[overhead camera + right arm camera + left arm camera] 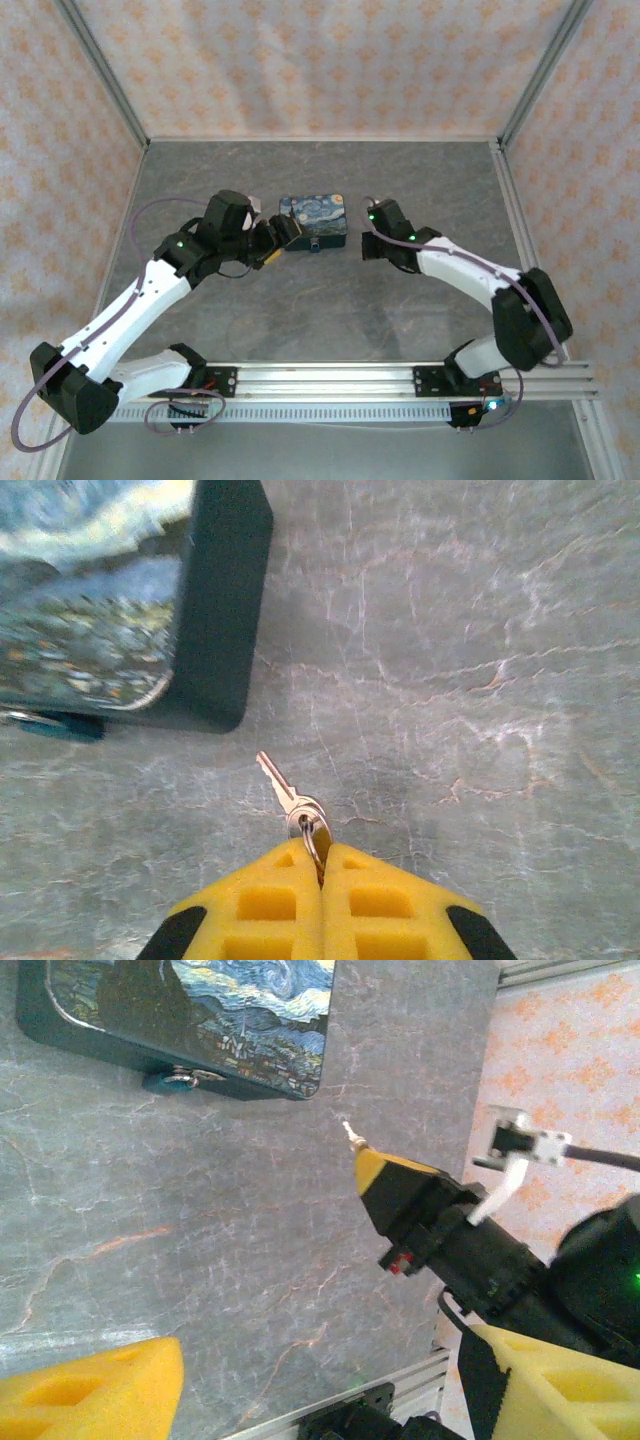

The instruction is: Unlock the padlock with the key

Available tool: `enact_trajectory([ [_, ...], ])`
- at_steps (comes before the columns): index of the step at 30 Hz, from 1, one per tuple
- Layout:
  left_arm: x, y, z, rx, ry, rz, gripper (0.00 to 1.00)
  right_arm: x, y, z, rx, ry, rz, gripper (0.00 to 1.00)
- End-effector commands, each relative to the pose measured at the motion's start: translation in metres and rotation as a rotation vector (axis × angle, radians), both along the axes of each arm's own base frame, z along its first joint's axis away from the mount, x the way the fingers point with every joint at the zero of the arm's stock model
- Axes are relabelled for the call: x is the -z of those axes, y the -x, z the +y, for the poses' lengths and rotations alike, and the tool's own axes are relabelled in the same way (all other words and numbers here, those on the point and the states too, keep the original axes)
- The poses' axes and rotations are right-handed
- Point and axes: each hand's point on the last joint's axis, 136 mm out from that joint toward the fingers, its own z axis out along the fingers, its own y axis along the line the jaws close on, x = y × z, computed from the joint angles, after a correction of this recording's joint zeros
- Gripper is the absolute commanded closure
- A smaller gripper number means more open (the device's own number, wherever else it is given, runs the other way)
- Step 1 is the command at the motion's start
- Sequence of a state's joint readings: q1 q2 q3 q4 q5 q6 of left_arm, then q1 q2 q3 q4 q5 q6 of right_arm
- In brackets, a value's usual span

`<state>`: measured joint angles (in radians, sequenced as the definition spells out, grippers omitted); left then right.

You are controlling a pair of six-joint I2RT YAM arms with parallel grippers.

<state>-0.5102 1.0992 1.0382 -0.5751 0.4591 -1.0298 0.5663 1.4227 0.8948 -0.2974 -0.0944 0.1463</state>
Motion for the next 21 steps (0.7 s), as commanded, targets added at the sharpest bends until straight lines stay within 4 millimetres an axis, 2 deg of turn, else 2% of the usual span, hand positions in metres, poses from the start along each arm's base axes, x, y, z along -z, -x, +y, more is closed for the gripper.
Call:
enact_trajectory([
  [1, -0.004, -0.009, 0.000, -0.020, 0.014, -0.026, 0.25, -0.025, 0.005, -0.001, 0.002, -0.061, -0.051, 1.00],
  [8, -0.025, -0.025, -0.019, 0.006, 0.077, -0.077, 0.22, -0.114, 0.012, -0.008, -0.019, -0.126, -0.291, 1.00],
  [13, -0.055, -0.041, -0.049, 0.057, 0.115, -0.179, 0.19, -0.163, 0.021, -0.001, -0.043, -0.206, -0.375, 1.00],
  [17, -0.075, -0.054, -0.078, 0.083, 0.183, -0.203, 0.18, -0.188, 0.030, 0.006, -0.073, -0.197, -0.443, 1.00],
  [21, -0.098, -0.060, -0.101, 0.096, 0.249, -0.190, 0.16, -0.199, 0.037, 0.008, -0.109, -0.091, -0.514, 1.00],
])
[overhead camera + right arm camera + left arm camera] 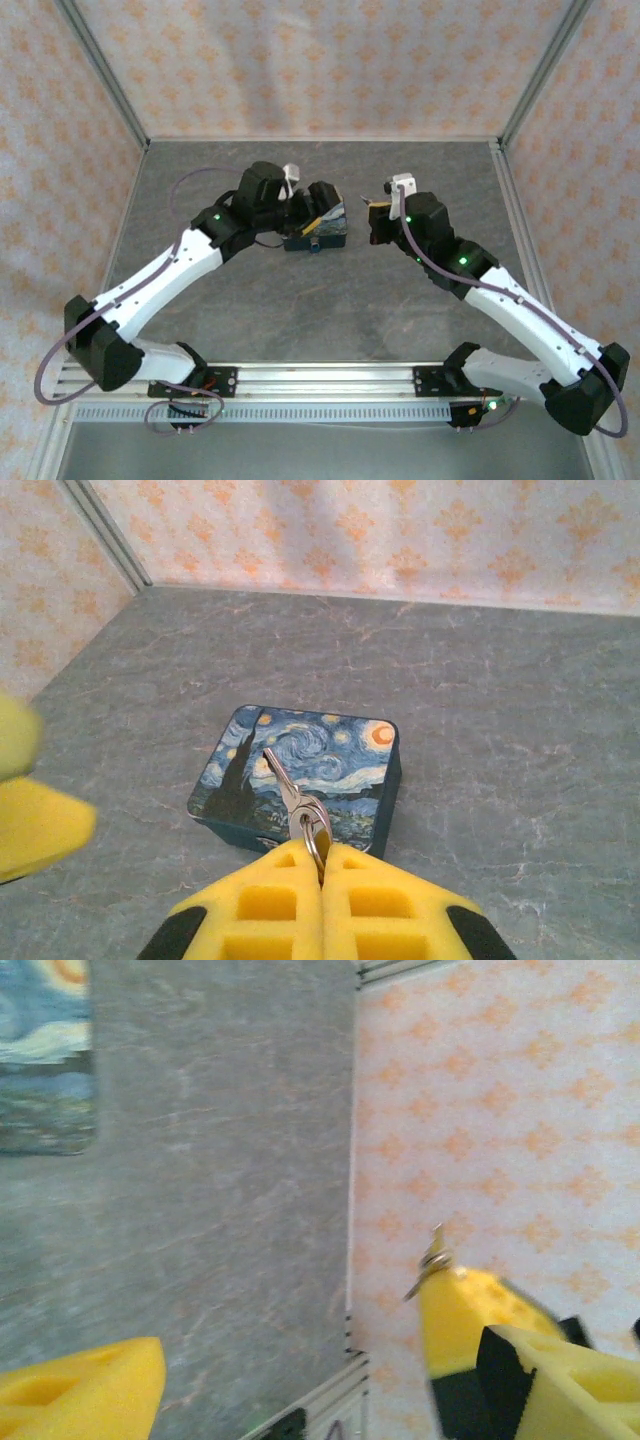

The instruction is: Unlock the padlock with the key

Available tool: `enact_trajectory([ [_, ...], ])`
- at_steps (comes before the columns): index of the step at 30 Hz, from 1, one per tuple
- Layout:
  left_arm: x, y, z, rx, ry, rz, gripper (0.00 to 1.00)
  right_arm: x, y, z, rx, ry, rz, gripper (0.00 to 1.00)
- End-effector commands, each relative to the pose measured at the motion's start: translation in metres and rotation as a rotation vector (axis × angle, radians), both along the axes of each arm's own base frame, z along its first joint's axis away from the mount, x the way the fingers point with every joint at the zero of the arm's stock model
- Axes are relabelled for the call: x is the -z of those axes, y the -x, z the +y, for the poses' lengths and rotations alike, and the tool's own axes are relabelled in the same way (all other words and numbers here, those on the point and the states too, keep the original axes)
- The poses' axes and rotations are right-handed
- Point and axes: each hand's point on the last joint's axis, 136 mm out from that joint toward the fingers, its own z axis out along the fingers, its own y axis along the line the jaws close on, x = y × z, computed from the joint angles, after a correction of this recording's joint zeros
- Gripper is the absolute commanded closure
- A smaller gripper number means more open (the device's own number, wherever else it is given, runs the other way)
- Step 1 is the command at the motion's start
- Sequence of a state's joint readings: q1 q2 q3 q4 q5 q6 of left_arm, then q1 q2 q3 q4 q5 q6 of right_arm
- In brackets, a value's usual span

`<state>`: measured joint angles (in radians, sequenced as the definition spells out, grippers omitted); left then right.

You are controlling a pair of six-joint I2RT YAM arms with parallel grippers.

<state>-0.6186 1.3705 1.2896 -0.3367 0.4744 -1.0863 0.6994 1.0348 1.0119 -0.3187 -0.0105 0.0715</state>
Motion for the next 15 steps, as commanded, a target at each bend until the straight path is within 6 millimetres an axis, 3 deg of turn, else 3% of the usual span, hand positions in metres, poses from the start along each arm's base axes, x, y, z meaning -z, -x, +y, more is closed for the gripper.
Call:
enact_trajectory([
  [1, -0.041, -0.007, -0.020, 0.010, 0.120, -0.026, 0.16, -0.017, 0.003, -0.009, 0.035, 0.134, -0.099, 1.00],
  [8, -0.050, -0.006, -0.041, 0.004, 0.196, 0.133, 0.25, -0.044, 0.011, -0.013, 0.076, 0.316, -0.277, 1.00],
  [15, -0.049, -0.002, -0.036, -0.032, 0.142, 0.205, 0.29, -0.059, 0.014, -0.013, 0.080, 0.366, -0.354, 1.00],
])
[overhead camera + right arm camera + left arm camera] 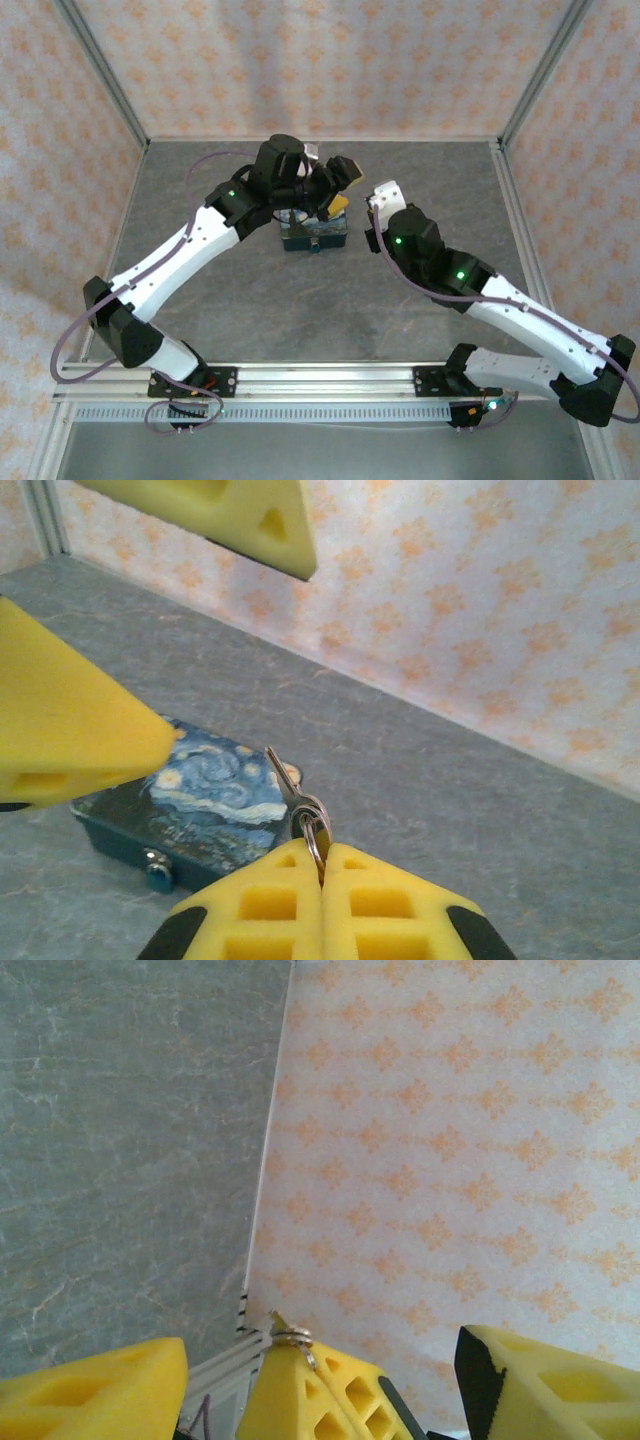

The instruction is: Unlock the padlock with the key

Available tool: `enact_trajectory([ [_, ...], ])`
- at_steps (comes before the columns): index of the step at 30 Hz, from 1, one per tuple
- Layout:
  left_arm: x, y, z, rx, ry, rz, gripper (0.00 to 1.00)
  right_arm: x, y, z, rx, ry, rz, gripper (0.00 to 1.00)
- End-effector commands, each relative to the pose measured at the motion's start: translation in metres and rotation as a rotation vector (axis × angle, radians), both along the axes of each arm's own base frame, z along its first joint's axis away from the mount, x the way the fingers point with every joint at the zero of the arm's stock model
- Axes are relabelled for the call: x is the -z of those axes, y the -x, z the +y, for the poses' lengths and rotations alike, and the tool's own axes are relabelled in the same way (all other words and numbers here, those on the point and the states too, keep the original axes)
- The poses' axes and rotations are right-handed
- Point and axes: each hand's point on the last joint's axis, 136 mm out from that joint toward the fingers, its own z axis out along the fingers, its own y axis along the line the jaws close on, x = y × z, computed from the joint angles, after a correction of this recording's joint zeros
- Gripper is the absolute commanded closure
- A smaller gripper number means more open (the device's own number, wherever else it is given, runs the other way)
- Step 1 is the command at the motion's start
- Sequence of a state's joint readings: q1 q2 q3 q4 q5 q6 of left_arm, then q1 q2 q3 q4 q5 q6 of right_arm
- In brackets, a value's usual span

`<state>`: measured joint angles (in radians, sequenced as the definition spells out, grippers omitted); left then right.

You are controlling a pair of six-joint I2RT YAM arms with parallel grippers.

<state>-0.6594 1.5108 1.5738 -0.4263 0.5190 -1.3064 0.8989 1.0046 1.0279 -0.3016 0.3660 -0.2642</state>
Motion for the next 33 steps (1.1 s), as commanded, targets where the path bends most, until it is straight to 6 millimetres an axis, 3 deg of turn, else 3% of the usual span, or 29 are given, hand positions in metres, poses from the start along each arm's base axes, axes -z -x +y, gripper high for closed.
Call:
enact_trajectory([
  [1, 0.005, 0.007, 0.000, -0.006, -0.012, 0.080, 0.30, -0.030, 0.000, -0.007, 0.037, 0.028, -0.098, 1.00],
  [9, 0.007, 0.005, -0.007, 0.007, -0.004, 0.110, 0.36, -0.034, -0.001, -0.002, 0.030, 0.050, -0.130, 1.00],
  [17, 0.007, 0.006, -0.015, 0.026, 0.010, 0.128, 0.38, -0.029, 0.003, 0.016, 0.014, 0.164, -0.174, 1.00],
  [25, 0.010, 0.006, -0.016, 0.028, 0.004, 0.139, 0.48, -0.028, 0.005, 0.018, 0.036, 0.247, -0.227, 1.00],
  [33, 0.014, 0.006, -0.015, 0.025, -0.003, 0.146, 0.47, -0.025, 0.004, 0.017, 0.077, 0.369, -0.282, 1.00],
])
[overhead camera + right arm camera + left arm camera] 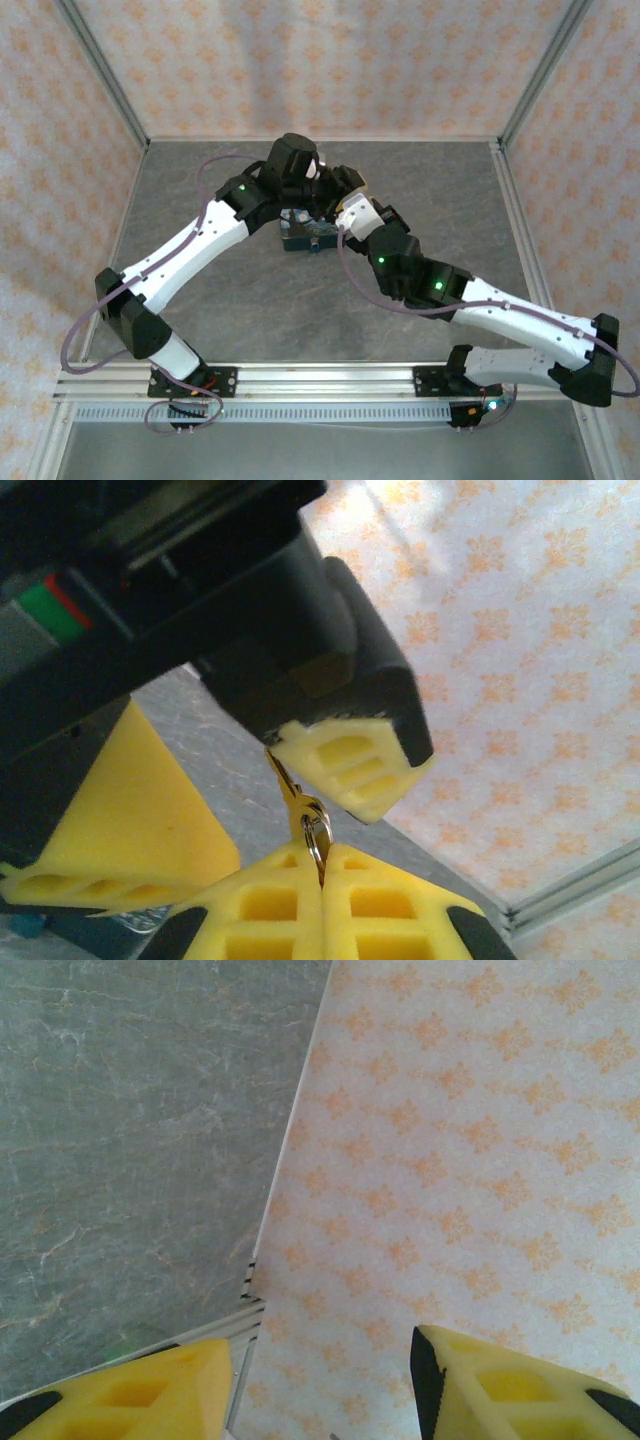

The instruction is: Unlock the padlock with the key

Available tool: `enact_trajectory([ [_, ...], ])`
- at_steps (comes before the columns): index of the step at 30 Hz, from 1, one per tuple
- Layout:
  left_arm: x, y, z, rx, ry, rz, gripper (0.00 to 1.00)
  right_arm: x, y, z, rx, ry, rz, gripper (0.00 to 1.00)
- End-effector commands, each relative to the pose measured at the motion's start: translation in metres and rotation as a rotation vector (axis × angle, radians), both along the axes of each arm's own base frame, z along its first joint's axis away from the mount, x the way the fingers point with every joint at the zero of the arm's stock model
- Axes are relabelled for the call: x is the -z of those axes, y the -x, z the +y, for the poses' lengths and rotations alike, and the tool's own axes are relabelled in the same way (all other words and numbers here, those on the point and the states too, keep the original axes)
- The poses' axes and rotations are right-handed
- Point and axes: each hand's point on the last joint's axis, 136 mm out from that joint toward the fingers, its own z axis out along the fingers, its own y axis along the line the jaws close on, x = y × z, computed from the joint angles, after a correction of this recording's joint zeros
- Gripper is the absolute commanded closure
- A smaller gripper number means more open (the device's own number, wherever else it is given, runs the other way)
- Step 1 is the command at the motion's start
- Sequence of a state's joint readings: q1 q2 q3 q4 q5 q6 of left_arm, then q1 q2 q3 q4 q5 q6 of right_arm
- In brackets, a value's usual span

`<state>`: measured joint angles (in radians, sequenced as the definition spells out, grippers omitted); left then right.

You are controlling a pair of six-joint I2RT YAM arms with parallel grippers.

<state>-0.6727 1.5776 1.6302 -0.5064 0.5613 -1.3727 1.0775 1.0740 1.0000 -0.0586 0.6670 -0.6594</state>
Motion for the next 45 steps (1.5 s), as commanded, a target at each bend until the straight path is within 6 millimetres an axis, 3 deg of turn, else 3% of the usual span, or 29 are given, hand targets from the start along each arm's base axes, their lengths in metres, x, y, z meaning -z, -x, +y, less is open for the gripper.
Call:
enact_trajectory([
  [1, -0.005, 0.002, -0.002, 0.002, 0.010, 0.008, 0.45, 0.000, -0.003, -0.009, 0.063, 0.077, -0.047, 1.00],
  [7, -0.006, -0.001, 0.000, -0.007, 0.009, 0.005, 0.46, 0.002, -0.003, -0.010, 0.070, 0.121, -0.061, 1.00],
  [11, -0.003, -0.001, -0.001, -0.001, 0.006, 0.013, 0.55, 0.006, -0.005, -0.009, 0.073, 0.155, -0.064, 1.00],
  [18, 0.001, 0.000, 0.001, -0.004, -0.006, 0.021, 0.56, 0.016, -0.007, -0.009, 0.086, 0.228, -0.073, 1.00],
  [21, 0.002, 0.000, 0.001, -0.004, -0.006, 0.021, 0.68, 0.016, -0.007, -0.010, 0.091, 0.239, -0.078, 1.00],
  [24, 0.005, 0.000, 0.002, -0.004, -0.009, 0.026, 0.70, 0.014, -0.005, -0.008, 0.085, 0.254, -0.091, 1.00],
  [31, 0.010, 0.000, 0.002, -0.001, -0.014, 0.032, 0.96, 0.013, 0.000, -0.003, 0.071, 0.270, -0.109, 1.00],
  [34, 0.012, -0.001, 0.003, -0.003, -0.015, 0.030, 1.00, 0.010, 0.001, -0.004, 0.065, 0.238, -0.102, 1.00],
  [37, 0.011, -0.003, 0.004, -0.006, -0.015, 0.017, 1.00, 0.006, 0.005, -0.007, 0.051, 0.169, -0.072, 0.87],
  [40, 0.010, -0.007, 0.010, -0.014, -0.026, -0.013, 1.00, 0.001, 0.012, -0.013, 0.036, 0.067, -0.029, 0.63],
  [45, 0.006, -0.016, 0.025, -0.042, -0.056, -0.079, 1.00, -0.005, 0.024, -0.026, 0.010, -0.094, 0.043, 0.52],
])
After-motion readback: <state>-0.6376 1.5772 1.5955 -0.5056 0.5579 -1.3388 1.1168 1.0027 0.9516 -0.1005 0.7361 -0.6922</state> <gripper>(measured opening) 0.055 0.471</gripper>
